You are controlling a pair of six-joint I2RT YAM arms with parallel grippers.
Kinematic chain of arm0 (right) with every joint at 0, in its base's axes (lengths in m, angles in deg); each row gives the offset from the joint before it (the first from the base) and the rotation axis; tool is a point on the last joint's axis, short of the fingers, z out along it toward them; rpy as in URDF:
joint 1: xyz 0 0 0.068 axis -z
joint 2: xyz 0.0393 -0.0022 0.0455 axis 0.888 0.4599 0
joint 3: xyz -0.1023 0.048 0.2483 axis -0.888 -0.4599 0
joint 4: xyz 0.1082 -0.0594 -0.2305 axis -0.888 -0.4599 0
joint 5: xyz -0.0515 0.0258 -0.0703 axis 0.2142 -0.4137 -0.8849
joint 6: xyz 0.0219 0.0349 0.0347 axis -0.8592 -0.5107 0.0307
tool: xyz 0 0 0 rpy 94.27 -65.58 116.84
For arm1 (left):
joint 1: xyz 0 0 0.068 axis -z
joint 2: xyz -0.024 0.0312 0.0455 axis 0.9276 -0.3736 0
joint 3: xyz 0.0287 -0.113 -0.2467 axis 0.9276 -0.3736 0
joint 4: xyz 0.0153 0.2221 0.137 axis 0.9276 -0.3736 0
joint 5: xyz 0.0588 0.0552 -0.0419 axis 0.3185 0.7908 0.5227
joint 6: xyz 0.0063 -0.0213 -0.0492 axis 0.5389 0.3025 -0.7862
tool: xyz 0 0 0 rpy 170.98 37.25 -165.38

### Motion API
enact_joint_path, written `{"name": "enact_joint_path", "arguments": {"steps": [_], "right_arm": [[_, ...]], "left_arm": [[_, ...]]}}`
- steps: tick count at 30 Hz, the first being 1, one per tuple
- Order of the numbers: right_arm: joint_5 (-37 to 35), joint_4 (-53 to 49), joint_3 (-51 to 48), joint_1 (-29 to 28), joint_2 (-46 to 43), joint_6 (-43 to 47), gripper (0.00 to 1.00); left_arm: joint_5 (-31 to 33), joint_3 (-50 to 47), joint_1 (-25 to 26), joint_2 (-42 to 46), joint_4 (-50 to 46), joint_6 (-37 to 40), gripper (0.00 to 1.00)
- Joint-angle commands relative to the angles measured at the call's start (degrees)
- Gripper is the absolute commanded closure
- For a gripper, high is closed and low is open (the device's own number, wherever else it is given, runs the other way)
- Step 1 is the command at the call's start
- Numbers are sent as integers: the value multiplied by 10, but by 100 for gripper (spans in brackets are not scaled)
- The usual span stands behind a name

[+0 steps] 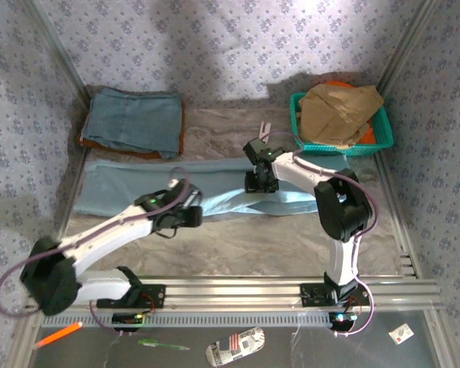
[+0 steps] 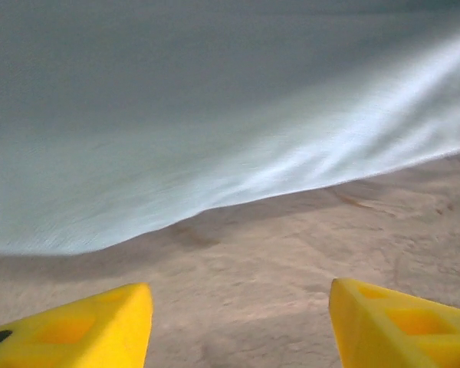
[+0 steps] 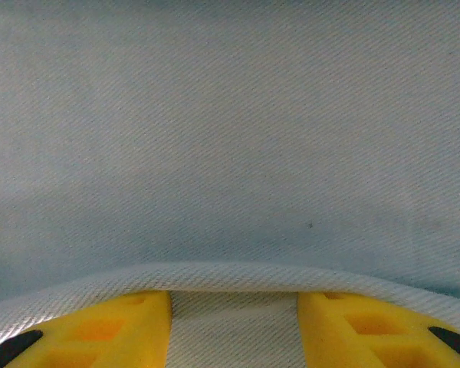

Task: Fold and stack the trousers

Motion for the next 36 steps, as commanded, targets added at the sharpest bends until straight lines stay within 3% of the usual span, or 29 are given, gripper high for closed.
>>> {"name": "enact_joint_path", "arguments": {"steps": [1, 3, 8, 13, 16, 21, 27, 36], "right_arm": [[21, -12, 17, 12, 21, 14, 52], [30, -9, 14, 18, 25, 17, 52], [45, -5, 10, 26, 30, 24, 52], [58, -14, 19, 40, 40, 38, 52], [70, -14, 14, 49, 27, 42, 52], [76, -14, -1, 57, -4, 43, 52], [74, -14, -36, 59, -44, 43, 52], [70, -19, -99, 57, -141, 32, 52]], "left_arm": [[108, 74, 69, -87, -38, 79, 33], [149, 114, 101, -144, -43, 104, 31], [169, 169, 145, -225, -30, 156, 31], [189, 197, 152, -275, -30, 179, 36], [212, 192, 152, -299, -11, 194, 42], [272, 194, 151, -331, 9, 209, 67], [286, 190, 144, -321, 24, 223, 98], [275, 194, 134, -281, 20, 264, 100]]}}
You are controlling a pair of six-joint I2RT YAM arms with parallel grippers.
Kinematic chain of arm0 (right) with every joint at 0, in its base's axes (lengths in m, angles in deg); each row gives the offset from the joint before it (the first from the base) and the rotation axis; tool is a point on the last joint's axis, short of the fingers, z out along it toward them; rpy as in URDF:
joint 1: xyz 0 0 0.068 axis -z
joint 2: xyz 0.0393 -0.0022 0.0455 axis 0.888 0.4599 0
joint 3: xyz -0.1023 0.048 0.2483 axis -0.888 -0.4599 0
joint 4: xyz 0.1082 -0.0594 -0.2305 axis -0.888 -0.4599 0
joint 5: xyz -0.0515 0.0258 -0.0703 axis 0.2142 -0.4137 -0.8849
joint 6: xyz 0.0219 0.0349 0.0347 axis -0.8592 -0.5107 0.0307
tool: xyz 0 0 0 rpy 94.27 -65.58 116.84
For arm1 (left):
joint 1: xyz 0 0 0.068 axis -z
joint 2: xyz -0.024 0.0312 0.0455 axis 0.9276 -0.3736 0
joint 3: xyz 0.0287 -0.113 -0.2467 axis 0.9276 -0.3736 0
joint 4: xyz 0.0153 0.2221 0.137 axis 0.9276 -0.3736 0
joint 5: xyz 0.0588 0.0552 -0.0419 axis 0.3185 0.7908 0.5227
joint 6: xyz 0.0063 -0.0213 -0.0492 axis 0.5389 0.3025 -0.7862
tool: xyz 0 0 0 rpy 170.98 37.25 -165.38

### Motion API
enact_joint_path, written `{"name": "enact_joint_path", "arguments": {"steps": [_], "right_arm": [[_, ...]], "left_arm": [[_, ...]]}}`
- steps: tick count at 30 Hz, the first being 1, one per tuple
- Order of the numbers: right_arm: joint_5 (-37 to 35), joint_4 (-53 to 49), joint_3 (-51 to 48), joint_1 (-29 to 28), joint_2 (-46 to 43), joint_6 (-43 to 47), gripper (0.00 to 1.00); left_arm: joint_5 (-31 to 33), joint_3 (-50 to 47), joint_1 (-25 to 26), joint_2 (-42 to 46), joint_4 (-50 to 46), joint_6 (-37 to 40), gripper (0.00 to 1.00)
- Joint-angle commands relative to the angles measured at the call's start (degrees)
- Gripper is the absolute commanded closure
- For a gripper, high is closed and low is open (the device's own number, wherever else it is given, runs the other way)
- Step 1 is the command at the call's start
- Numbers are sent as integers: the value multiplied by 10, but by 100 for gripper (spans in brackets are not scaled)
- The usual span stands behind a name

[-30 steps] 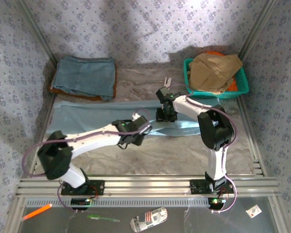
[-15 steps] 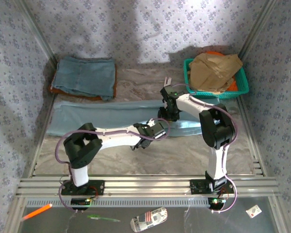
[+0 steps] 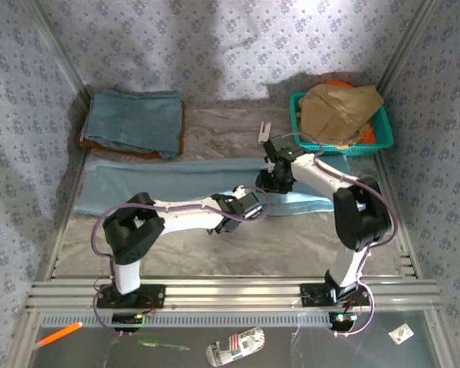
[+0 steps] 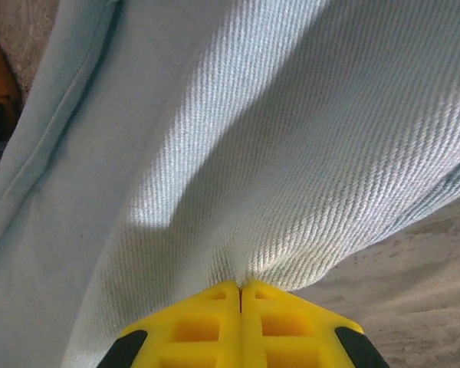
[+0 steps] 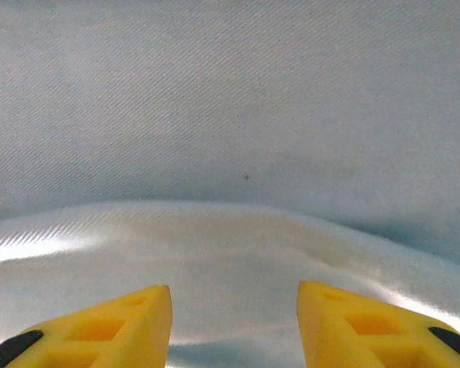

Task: Fold and stack the trousers

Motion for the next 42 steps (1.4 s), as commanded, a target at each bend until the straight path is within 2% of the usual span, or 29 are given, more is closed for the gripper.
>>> {"name": "enact_joint_path", "arguments": {"steps": [1, 7, 9, 16, 24, 31, 37, 42], "right_arm": [[-2, -18, -34, -4, -57, -3, 52], [-6, 22, -132, -45, -144, -6, 51], [-3, 50, -158, -64, -156, 1, 50], [-8, 144, -176, -145, -123, 49, 47], [-25, 182, -119, -166, -26, 77, 48], [-33, 183, -121, -198, -28, 79, 56], [-81, 203, -145, -195, -78, 82, 47], [-54, 215, -120, -183, -22, 97, 46]], "left_arm": [[9, 14, -9, 47, -7, 29, 100], [-99, 45, -63, 85, -37, 60, 100], [-115, 57, -76, 82, -44, 68, 100], [-171, 102, -116, 62, -72, 91, 100], [-188, 137, -148, 59, -97, 116, 100], [-194, 169, -158, 55, -124, 131, 100], [-198, 182, -167, 56, -137, 142, 100], [-208, 190, -178, 58, -138, 144, 100]]}}
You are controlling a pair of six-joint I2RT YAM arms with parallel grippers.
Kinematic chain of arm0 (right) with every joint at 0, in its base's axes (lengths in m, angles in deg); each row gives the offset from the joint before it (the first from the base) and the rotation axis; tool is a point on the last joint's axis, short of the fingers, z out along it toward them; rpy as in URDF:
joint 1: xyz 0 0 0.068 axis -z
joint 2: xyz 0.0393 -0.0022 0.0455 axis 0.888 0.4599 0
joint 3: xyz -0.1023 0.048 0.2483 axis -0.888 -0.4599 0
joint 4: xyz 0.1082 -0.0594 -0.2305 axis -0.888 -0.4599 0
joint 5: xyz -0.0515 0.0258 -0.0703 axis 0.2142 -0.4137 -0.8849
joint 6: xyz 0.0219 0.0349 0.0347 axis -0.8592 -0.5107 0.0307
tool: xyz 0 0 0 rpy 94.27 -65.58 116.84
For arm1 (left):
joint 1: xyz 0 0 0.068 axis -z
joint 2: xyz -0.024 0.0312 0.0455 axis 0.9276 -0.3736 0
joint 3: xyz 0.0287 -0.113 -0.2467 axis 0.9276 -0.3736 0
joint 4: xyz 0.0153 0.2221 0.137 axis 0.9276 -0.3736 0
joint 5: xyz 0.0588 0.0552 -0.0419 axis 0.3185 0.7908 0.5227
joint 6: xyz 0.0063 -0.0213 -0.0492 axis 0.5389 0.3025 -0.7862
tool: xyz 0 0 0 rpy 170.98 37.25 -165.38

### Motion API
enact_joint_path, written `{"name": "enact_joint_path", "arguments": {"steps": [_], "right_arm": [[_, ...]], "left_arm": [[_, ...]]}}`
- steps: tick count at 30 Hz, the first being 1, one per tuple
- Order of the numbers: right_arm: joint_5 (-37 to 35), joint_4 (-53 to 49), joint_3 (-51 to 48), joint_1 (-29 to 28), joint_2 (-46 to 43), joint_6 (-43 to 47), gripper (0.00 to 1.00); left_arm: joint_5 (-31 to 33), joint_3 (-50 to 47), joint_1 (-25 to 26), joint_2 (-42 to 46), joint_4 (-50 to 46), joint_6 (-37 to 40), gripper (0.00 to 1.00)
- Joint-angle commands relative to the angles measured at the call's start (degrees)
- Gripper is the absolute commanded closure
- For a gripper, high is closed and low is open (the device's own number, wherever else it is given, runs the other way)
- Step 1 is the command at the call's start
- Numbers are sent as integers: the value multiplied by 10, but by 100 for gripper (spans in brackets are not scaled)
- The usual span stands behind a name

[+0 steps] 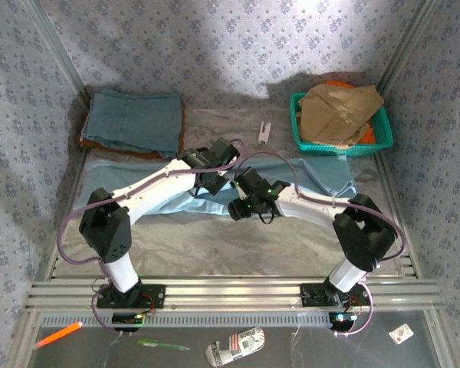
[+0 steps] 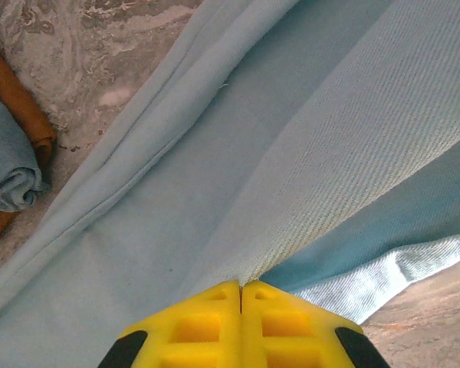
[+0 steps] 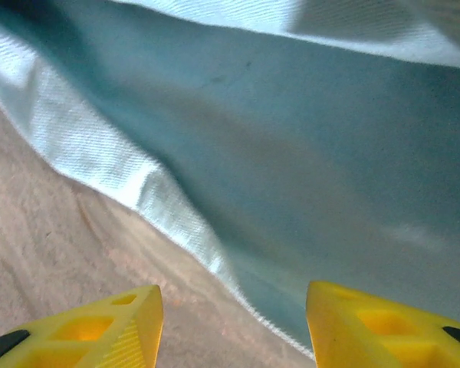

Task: Fold and stack the trousers

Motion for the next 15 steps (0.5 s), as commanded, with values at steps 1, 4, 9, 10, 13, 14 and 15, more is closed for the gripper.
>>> {"name": "enact_joint_path", "arguments": {"steps": [1, 4, 9, 10, 13, 14, 15], "right_arm": [[3, 6, 24, 3, 45, 24, 46], [12, 4, 39, -1, 70, 31, 47], [20, 6, 26, -16, 55, 29, 56], [20, 8, 19, -20, 47, 26, 58], [21, 14, -2, -32, 31, 18, 71], [20, 16, -9, -36, 28, 14, 76], [18, 17, -13, -40, 26, 12, 80]], "left_arm": [[-5, 25, -12, -4, -17, 9, 100], [-10, 35, -17, -7, -21, 13, 100], [-6, 51, -23, -10, -31, 20, 100], [-7, 53, -24, -9, -32, 22, 100], [-7, 57, -29, -7, -35, 25, 100], [-7, 59, -30, -6, -36, 25, 100], [-5, 59, -31, -5, -37, 26, 100]]}}
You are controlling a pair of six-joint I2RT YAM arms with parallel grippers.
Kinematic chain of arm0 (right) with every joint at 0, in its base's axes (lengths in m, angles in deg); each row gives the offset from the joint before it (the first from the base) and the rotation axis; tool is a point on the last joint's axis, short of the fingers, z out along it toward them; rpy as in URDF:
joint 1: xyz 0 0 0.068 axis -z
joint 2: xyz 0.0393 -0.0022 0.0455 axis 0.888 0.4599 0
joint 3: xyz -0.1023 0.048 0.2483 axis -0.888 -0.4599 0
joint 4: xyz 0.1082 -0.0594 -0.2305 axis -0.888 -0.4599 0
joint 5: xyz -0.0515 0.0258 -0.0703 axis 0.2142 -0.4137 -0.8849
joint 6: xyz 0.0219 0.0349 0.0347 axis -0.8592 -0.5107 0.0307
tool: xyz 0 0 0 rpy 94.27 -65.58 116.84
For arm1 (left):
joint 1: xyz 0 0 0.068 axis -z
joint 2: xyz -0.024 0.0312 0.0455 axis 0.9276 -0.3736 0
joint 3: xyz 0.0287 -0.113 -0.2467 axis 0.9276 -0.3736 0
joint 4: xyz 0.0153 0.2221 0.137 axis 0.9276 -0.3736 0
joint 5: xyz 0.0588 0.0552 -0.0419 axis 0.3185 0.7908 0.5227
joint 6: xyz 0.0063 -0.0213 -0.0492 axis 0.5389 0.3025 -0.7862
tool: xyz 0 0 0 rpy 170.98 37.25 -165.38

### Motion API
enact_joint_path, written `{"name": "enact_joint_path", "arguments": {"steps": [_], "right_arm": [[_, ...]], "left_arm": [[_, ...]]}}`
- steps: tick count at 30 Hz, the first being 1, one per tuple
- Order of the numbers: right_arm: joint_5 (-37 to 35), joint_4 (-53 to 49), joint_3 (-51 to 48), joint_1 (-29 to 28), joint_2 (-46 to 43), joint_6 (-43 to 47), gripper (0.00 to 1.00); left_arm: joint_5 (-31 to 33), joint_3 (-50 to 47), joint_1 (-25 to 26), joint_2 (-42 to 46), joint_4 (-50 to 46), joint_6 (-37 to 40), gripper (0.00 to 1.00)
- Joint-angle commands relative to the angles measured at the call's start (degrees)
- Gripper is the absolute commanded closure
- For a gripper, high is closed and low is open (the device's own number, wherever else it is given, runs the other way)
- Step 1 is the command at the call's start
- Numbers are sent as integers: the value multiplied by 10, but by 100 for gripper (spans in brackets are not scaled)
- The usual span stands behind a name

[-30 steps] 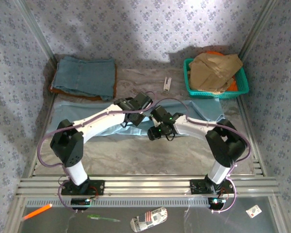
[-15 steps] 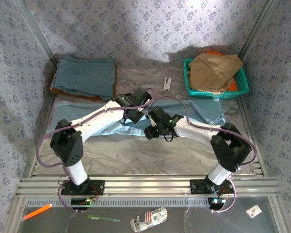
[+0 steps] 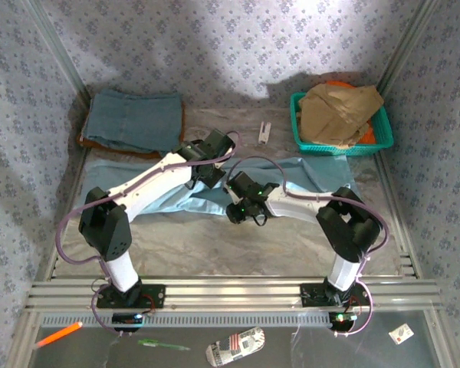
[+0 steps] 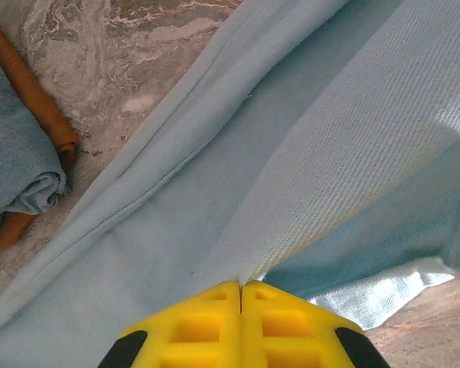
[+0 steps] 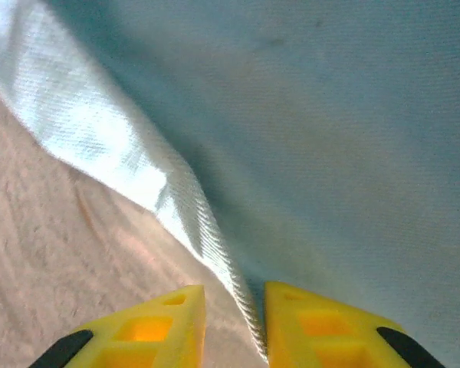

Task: Fold and stack the trousers

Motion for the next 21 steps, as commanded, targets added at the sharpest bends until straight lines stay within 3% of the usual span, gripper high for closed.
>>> {"name": "enact_joint_path", "arguments": {"steps": [1, 4, 13, 18, 21], "right_arm": [[-2, 0, -22, -17, -25, -7, 83], [-12, 10, -45, -36, -35, -15, 90], [-19, 43, -123, -66, -55, -52, 89], [-63, 41, -91, -65, -105, -48, 59], [-74, 46, -42, -64, -85, -20, 52]], "left_arm": [[4, 24, -9, 1, -17, 10, 100], [3, 23, -11, 5, -18, 7, 100], [-10, 10, -11, 27, -18, -6, 100], [-14, 6, -11, 24, -16, -12, 100], [-18, 6, -13, 21, -17, -14, 100]]}}
